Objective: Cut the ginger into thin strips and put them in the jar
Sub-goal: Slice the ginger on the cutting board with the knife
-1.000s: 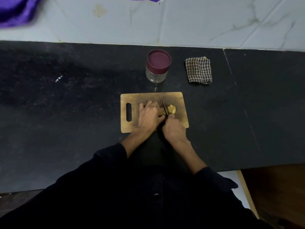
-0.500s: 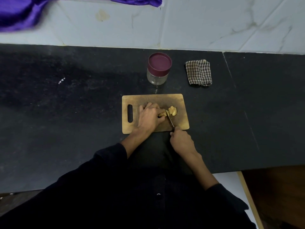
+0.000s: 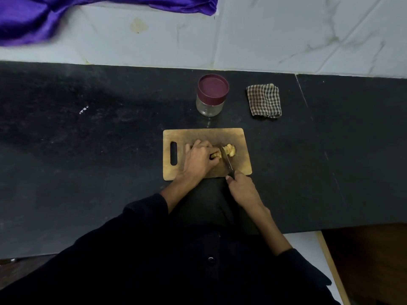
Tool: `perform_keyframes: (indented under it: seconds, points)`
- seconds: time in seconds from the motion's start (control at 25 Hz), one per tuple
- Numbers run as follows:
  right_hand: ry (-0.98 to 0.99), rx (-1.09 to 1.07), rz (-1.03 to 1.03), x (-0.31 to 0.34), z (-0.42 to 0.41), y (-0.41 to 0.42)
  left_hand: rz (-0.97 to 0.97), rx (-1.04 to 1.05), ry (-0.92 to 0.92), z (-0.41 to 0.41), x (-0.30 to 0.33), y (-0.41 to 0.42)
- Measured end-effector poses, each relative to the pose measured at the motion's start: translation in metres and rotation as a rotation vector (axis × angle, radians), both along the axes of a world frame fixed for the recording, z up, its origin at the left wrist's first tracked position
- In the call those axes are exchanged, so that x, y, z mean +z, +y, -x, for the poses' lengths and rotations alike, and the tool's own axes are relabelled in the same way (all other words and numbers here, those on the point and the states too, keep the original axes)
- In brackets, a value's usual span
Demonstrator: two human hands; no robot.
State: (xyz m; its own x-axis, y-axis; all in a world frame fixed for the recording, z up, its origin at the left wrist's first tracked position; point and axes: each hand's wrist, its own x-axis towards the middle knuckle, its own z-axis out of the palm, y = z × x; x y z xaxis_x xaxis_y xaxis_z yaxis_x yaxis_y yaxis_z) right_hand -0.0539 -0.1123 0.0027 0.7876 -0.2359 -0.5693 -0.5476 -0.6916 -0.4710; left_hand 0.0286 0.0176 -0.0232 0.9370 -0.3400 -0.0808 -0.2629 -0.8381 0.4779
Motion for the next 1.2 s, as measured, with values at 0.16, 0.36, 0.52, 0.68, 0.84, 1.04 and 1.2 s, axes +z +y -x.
perform_keyframes:
  seconds: [0.16,0.36,0.52,0.68,0.84,1.04,1.2]
  points:
    - [-0.031,-0.04,-0.052,-0.0008,0.0011,-0.0049,-0.01,0.0,0.005,-0.0003,0.0003,-0.0008]
    - [-0.057,-0.028,-0.05,0.0003,-0.0008,-0.0015,-0.007,-0.002,0.014,-0.0009,0.0007,-0.0009]
    - [-0.048,-0.013,-0.049,-0.0015,-0.003,0.0008,-0.003,-0.003,0.017,-0.0011,0.0016,-0.0006]
    - [-0.034,0.006,-0.037,-0.0008,-0.0046,0.001,0.005,-0.004,0.011,-0.002,0.0029,-0.0007]
    - [-0.041,0.005,-0.03,-0.0008,-0.005,0.0002,-0.003,-0.009,0.024,-0.0045,0.004,-0.0017]
    - [-0.072,-0.019,-0.058,-0.0003,-0.0031,0.0003,-0.028,-0.03,0.043,-0.008,0.0052,-0.002]
    - [-0.081,-0.001,-0.04,-0.0006,-0.0046,0.0026,-0.028,-0.023,0.044,-0.008,0.004,-0.0029]
